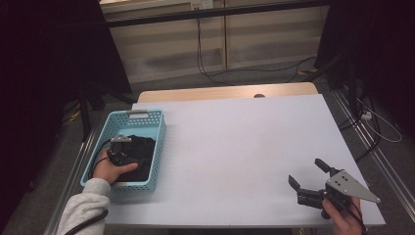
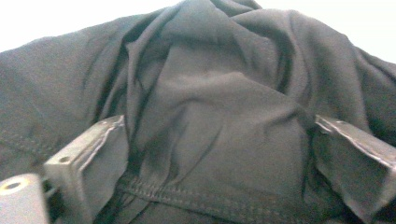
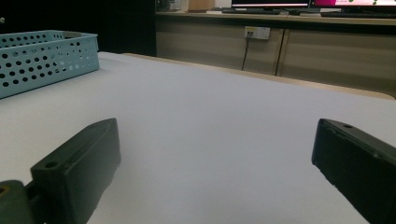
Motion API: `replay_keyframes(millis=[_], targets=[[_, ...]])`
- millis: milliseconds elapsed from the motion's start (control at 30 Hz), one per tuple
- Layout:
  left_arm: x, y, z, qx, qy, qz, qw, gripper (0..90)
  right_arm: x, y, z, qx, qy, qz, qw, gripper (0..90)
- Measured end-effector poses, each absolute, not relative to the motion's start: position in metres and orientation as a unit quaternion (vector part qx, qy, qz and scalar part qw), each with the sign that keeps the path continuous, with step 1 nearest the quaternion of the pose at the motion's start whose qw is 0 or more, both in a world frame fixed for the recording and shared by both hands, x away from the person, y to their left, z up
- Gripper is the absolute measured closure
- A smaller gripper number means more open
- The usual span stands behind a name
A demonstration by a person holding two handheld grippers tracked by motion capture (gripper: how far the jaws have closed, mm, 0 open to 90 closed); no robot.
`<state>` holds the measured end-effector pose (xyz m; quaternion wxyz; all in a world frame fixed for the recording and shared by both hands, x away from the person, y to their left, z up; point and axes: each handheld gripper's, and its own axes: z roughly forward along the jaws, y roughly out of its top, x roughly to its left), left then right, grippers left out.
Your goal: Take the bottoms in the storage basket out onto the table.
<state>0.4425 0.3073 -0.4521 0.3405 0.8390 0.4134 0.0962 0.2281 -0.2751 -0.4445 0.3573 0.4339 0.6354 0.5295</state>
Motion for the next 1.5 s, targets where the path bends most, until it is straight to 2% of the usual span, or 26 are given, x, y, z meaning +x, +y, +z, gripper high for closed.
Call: replay_keyframes(millis=[133, 433, 533, 767, 1133, 1367, 1500], targets=[[0.441, 0.303, -0.451, 0.833, 0.404, 0.073, 0.371, 31.4, 0.229, -0.273, -0.444, 0.431, 0.638, 0.53, 0.356, 0.5], [0.442, 0.3, -0.45, 0.834, 0.403, 0.047, 0.375, 46.8, 0.231, -0.269, -0.444, 0.425, 0.644, 0.529, 0.354, 0.5], [0.442, 0.299, -0.451, 0.834, 0.399, 0.035, 0.379, 54.5, 0.232, -0.269, -0.444, 0.425, 0.644, 0.529, 0.354, 0.5], [0.443, 0.299, -0.451, 0.833, 0.399, 0.027, 0.382, 61.6, 0.233, -0.27, -0.445, 0.425, 0.644, 0.528, 0.355, 0.5], [0.443, 0.302, -0.448, 0.83, 0.399, 0.031, 0.388, 64.4, 0.233, -0.269, -0.445, 0.421, 0.647, 0.527, 0.355, 0.5], [0.445, 0.311, -0.447, 0.804, 0.441, 0.034, 0.397, 65.1, 0.233, -0.269, -0.445, 0.423, 0.646, 0.528, 0.352, 0.5], [0.445, 0.315, -0.443, 0.79, 0.46, 0.057, 0.401, 66.0, 0.232, -0.27, -0.445, 0.425, 0.645, 0.528, 0.352, 0.4]])
